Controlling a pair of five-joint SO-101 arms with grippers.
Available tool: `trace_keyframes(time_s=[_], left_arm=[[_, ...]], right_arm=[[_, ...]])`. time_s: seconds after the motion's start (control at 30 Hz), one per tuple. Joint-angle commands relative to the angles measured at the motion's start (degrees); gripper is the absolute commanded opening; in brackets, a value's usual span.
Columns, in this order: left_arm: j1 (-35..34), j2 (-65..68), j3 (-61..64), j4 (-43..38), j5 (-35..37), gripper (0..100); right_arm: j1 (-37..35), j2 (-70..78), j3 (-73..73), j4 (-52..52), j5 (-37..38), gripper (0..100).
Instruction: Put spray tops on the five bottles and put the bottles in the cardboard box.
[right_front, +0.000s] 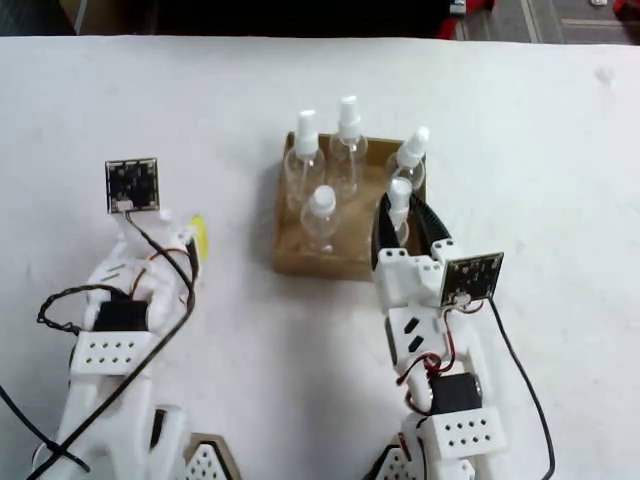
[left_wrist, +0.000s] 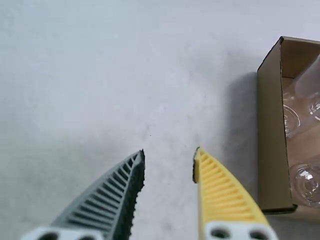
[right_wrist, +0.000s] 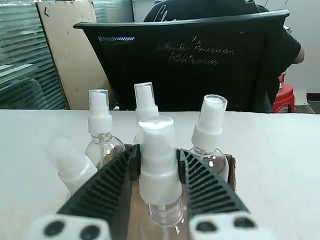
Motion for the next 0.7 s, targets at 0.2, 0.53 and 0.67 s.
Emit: trace_keyframes(time_s=[0.2,0.53,0.67], left_arm=[[0.7,-0.9,-0.5,-1.2,-0.5,15],[0.7,-0.9,-0.5,-1.3,-0.5,15],[0.7,-0.9,-0.5,-1.3,-0.5,15]], right_arm=[[-0.8,-0.7,-0.4,0.1,0.9,18.4],[-0.8,-1.1,-2.9,0.2,0.9,19.1],[-0.4,-1.2,-12.9,7.3,0.6,19.1]])
